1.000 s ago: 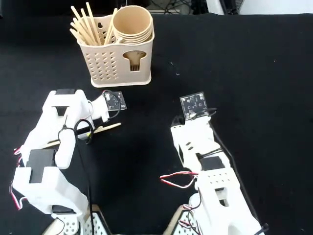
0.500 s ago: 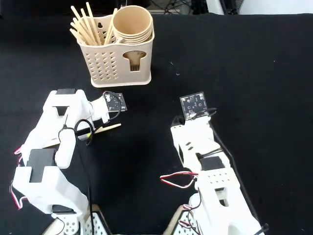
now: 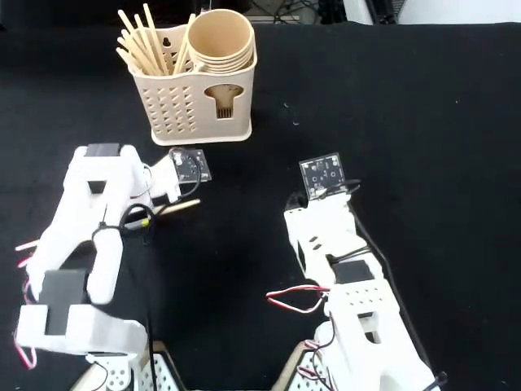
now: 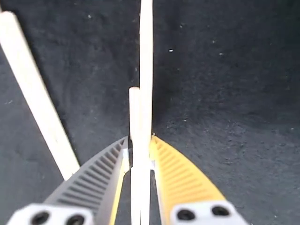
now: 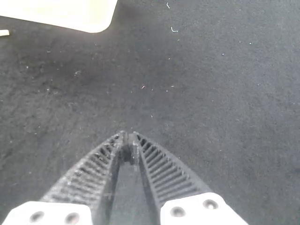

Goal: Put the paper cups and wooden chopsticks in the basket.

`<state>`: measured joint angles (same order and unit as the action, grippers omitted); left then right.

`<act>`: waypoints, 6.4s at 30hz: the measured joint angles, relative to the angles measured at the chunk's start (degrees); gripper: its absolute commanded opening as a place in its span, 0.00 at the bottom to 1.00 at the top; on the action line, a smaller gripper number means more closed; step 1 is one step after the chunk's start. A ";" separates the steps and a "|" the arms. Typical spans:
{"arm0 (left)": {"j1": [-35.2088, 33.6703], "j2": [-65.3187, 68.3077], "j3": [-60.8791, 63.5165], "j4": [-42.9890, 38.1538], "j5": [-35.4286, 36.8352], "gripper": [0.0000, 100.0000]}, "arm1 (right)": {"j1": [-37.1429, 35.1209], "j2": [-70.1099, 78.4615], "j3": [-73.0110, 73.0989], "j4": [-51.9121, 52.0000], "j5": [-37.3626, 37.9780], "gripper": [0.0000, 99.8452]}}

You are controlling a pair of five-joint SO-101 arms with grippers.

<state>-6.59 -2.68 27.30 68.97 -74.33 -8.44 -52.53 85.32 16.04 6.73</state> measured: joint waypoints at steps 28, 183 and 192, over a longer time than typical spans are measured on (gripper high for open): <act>-0.62 -51.25 6.68 -22.86 44.57 0.03 | 0.00 0.00 0.00 0.00 0.00 0.02; -56.70 -100.48 69.36 2.11 44.66 0.15 | -39.65 129.05 -167.21 65.93 47.56 0.14; -56.70 -100.48 69.36 2.11 44.66 0.15 | -39.03 128.88 -167.21 72.35 58.02 0.01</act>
<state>-63.30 -103.16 96.66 71.08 -29.67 -47.47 76.35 -81.89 88.40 64.75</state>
